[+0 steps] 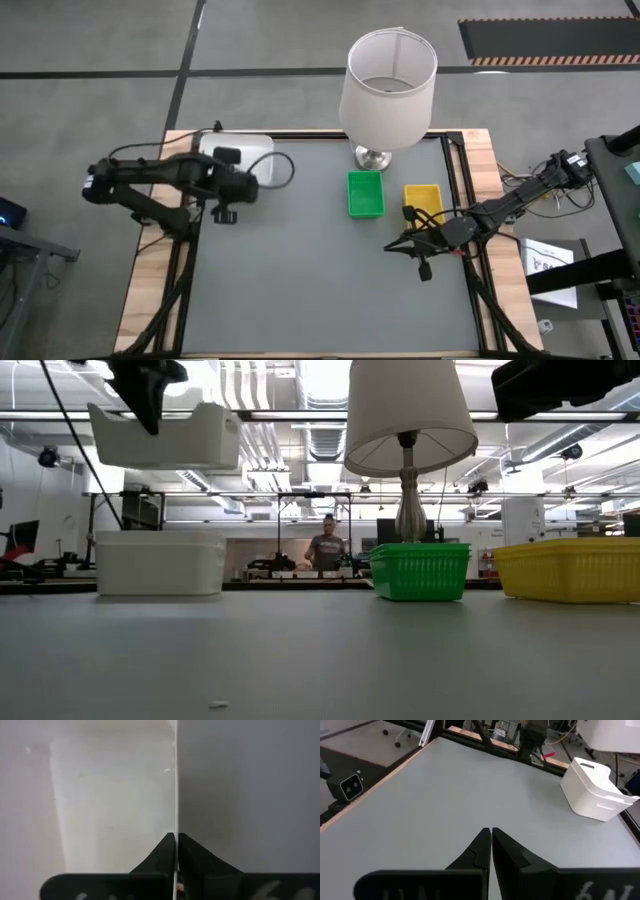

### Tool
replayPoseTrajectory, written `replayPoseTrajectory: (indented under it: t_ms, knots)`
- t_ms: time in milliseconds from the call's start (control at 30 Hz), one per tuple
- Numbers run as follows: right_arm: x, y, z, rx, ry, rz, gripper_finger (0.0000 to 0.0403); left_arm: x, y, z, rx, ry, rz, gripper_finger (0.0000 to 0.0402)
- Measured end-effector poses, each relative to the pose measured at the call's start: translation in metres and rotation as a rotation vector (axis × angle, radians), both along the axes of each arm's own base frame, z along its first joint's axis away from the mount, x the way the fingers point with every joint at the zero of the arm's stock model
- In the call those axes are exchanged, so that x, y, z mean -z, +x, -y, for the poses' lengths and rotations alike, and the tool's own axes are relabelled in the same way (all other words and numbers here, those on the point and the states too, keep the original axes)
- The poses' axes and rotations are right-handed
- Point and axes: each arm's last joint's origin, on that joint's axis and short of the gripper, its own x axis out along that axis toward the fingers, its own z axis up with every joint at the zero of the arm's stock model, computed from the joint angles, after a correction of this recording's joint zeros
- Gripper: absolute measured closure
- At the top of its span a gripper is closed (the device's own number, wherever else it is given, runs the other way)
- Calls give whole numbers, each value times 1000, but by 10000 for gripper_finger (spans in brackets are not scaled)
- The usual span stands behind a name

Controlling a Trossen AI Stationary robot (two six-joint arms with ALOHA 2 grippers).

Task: Stack baskets by color
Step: Stack the bottom white bin on the white bins

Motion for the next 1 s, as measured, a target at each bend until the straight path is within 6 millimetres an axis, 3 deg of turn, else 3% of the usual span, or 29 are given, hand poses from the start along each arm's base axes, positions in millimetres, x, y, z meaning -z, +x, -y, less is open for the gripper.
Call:
replayPoseTrajectory:
  t_ms: [367,533,633,1000]
  knots:
    - [1,0,0,6,14,-5,394,40,-13,-58,-64,6,-66,402]
    - [1,0,0,6,15,-5,394,52,-15,-73,-111,-12,-70,402]
    - [2,0,0,6,14,-7,394,49,-12,-68,-80,-26,-46,402]
    - [2,0,0,-4,-28,1,394,50,11,-13,31,-178,91,401]
